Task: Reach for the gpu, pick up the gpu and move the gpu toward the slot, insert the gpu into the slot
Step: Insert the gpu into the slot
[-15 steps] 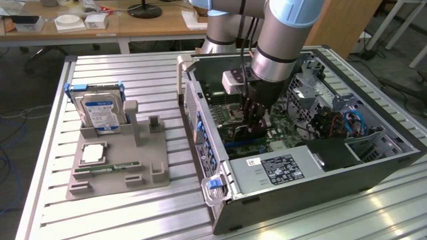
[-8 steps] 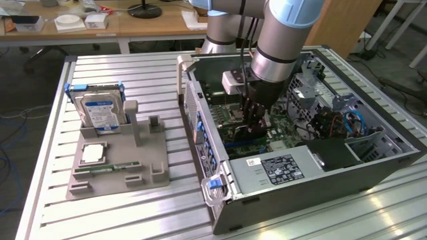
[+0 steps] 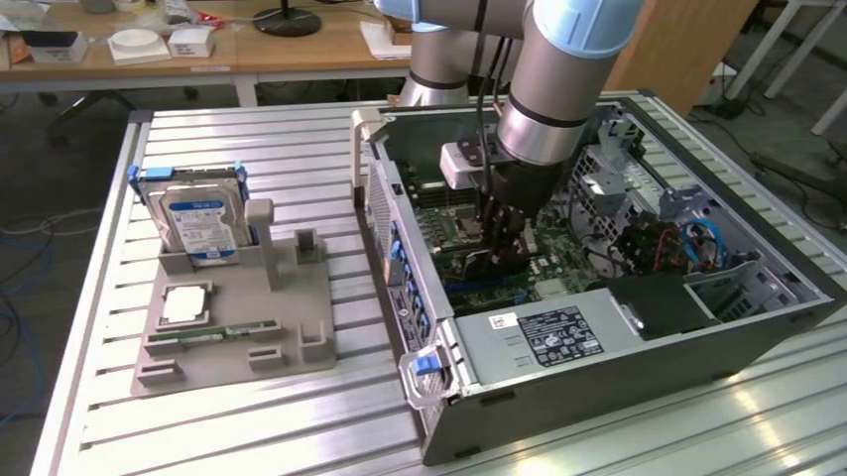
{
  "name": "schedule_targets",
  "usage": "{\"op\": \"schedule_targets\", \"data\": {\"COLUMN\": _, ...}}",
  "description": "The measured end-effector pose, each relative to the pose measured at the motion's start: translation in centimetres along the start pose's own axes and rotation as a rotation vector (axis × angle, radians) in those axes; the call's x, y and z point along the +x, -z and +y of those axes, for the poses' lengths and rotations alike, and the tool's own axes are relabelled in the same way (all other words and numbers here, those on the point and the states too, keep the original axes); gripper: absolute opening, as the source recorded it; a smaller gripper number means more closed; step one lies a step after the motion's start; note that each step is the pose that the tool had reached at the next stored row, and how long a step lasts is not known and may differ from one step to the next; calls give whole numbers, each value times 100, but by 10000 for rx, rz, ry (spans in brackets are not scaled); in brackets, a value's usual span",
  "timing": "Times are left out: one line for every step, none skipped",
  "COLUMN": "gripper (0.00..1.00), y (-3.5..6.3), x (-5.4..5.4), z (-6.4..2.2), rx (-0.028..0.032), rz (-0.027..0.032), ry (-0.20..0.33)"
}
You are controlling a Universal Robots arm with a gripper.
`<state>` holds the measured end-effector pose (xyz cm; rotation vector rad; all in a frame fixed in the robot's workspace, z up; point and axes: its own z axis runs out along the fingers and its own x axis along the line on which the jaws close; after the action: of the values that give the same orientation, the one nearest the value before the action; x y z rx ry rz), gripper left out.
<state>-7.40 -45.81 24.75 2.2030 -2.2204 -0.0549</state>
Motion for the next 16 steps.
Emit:
{"op": "schedule_targets", "data": {"gripper": 26, "y": 0, "x": 0, "z": 0, "rx": -1, "rz": 0, "ry": 0}}
{"op": "schedule_targets", "data": {"gripper": 26, "y": 0, "x": 0, "z": 0, "rx": 0, "rz": -1, "ry": 0}}
{"op": "schedule_targets", "data": {"gripper": 26, "y": 0, "x": 0, "z": 0, "rx": 0, "rz": -1, "ry": 0}}
{"op": "schedule_targets", "data": {"gripper": 26, "y": 1, "x": 0, "z": 0, "rx": 1, "rz": -3, "ry": 0}}
{"op": "schedule_targets", "data": {"gripper": 26, "y": 8, "x": -1, "z": 0, "rx": 4, "rz": -10, "ry": 0}}
{"op": "schedule_targets", "data": {"gripper": 26, "y": 23, "x": -3, "z": 0, "rx": 9, "rz": -21, "ry": 1}}
{"op": "schedule_targets", "data": {"gripper": 26, "y": 29, "x": -2, "z": 0, "rx": 6, "rz": -13, "ry": 0}}
{"op": "schedule_targets", "data": {"gripper": 26, "y": 32, "x": -2, "z": 1, "rx": 3, "rz": -6, "ry": 0}}
{"op": "schedule_targets", "data": {"gripper": 26, "y": 34, "x": -1, "z": 1, "rx": 1, "rz": -2, "ry": 0}}
{"op": "schedule_targets", "data": {"gripper": 26, "y": 34, "x": -1, "z": 1, "rx": 2, "rz": -2, "ry": 0}}
{"op": "schedule_targets", "data": {"gripper": 26, "y": 34, "x": -1, "z": 1, "rx": 2, "rz": -2, "ry": 0}}
{"op": "schedule_targets", "data": {"gripper": 26, "y": 40, "x": 0, "z": 1, "rx": 0, "rz": 0, "ry": 0}}
{"op": "schedule_targets", "data": {"gripper": 26, "y": 53, "x": -1, "z": 2, "rx": 0, "rz": 1, "ry": 0}}
{"op": "schedule_targets", "data": {"gripper": 26, "y": 62, "x": -1, "z": 2, "rx": 0, "rz": 1, "ry": 0}}
{"op": "schedule_targets", "data": {"gripper": 26, "y": 69, "x": -1, "z": 2, "rx": 1, "rz": -1, "ry": 0}}
{"op": "schedule_targets", "data": {"gripper": 26, "y": 70, "x": -1, "z": 2, "rx": 1, "rz": -3, "ry": 0}}
